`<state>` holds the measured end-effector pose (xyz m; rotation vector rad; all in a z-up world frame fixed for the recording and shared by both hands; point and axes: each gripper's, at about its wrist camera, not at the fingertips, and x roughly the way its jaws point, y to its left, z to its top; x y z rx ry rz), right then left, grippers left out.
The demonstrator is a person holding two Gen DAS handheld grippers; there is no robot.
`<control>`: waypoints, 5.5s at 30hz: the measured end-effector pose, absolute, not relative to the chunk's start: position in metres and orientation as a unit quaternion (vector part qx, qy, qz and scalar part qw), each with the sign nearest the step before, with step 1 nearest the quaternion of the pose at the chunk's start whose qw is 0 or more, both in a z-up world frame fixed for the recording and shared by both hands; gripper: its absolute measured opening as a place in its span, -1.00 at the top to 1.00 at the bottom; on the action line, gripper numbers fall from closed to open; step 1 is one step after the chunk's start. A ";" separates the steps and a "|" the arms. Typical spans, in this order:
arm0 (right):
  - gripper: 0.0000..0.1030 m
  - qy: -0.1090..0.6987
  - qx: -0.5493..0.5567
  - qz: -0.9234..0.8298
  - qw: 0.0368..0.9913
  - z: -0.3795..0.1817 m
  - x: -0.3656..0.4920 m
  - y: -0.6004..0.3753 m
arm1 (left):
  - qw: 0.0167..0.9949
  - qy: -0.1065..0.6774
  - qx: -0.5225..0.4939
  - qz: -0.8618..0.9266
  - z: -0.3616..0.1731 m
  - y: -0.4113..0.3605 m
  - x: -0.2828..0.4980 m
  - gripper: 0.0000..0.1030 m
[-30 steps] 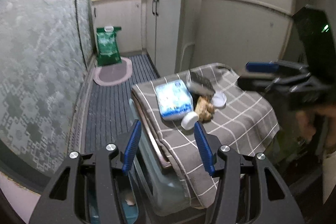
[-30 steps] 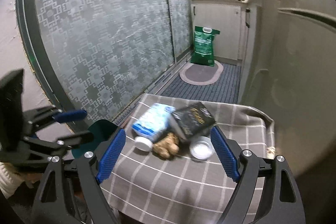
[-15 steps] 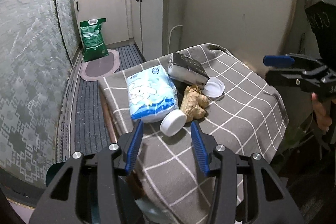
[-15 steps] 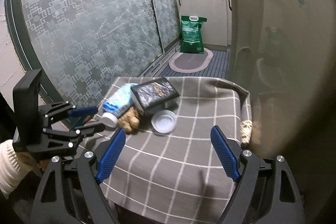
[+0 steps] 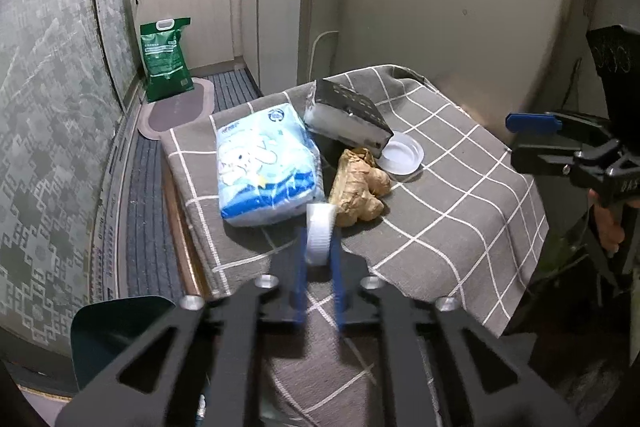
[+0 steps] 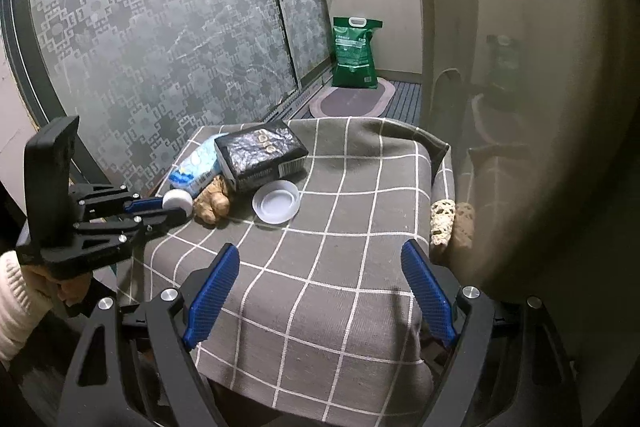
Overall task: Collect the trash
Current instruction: 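Grasp the white bottle cap with the left tool while the right tool grasps the clear lid, then carry the cap with the left tool while the right tool carries the lid to the bin, then open the left tool and right tool to drop cap and lid into the bin, then move both tools back toward the table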
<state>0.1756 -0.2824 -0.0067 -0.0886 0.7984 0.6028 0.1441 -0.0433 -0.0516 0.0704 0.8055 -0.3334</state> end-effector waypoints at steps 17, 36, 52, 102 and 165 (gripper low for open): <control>-0.63 0.396 -0.099 0.293 0.865 -0.026 0.183 -0.242 | 0.913 0.373 -0.012 -0.162 -0.033 -0.030 0.127 0.80; -0.12 0.396 -0.111 0.280 0.867 -0.038 0.215 -0.199 | 0.922 0.353 -0.062 -0.148 -0.015 0.019 0.103 0.80; 0.23 0.422 -0.125 0.216 0.872 -0.022 0.193 -0.213 | 0.924 0.354 -0.091 -0.109 -0.029 0.081 0.092 0.80; 0.23 0.415 -0.193 0.415 0.786 -0.018 0.122 0.048 | 0.861 0.497 -0.099 -0.037 -0.159 0.189 0.055 0.73; 0.01 0.405 -0.190 0.455 0.770 -0.044 0.100 0.054 | 0.957 0.259 -0.130 -0.025 0.069 0.167 0.008 0.86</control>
